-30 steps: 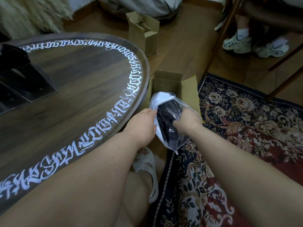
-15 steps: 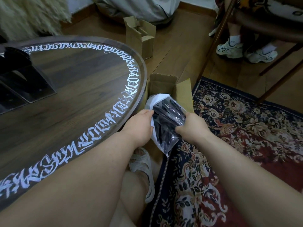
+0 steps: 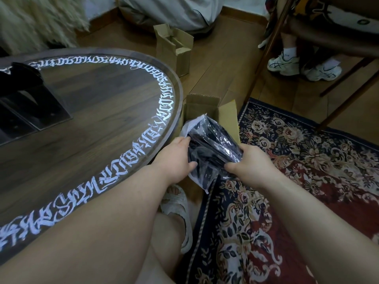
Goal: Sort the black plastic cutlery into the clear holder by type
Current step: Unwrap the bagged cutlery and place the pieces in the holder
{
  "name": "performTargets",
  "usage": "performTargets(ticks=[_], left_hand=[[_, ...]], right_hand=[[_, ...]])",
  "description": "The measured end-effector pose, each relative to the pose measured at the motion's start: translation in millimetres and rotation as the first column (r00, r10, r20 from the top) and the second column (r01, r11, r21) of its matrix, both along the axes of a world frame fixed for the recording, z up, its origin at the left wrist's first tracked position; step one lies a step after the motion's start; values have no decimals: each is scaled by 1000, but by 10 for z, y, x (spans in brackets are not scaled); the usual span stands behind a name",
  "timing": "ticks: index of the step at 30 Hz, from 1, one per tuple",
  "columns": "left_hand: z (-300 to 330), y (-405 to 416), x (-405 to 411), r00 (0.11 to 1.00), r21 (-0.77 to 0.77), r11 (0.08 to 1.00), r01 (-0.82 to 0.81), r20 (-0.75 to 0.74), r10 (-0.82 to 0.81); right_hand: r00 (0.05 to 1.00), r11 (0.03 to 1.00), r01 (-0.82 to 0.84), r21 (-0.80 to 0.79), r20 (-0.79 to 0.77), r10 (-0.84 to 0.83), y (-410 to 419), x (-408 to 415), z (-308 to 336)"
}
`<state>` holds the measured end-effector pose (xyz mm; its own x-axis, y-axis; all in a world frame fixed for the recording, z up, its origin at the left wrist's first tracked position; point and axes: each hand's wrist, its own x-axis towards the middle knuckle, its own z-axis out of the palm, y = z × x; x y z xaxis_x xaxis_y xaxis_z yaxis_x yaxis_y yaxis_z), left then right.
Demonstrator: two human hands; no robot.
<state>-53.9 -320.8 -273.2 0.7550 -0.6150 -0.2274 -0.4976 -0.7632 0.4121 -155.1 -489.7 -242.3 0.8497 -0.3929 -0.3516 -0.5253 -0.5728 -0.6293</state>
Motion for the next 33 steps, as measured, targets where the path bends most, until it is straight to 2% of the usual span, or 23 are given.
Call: performTargets(ticks=[5,12,17,22,28,33], left_hand=[[8,-19,15,1000,13,1000,-9,13,8],[-9,-17,19,1000,5,1000,-25,4,25],[0,-18,20,1000,3,1000,-30,-6,30],[49,-1,-2,999,8,1000,-30,-34,31],[84,16,-39,997,11,999,-40,-67,41],[145,89,-53,992,24,999,-45,-119,47]], right_hand=[[994,1000,-22,-21,107,24,-25,-49,136],[976,995,44,85,207,-61,-30,-14,132],[980,999,5,45,199,-13,-97,-96,226],[959,998,-37,-41,279,47,-78,-61,629],[925,976,-178,-129,317,211,102,595,932],[854,865,-377,-332,237,463,427,1259,967]])
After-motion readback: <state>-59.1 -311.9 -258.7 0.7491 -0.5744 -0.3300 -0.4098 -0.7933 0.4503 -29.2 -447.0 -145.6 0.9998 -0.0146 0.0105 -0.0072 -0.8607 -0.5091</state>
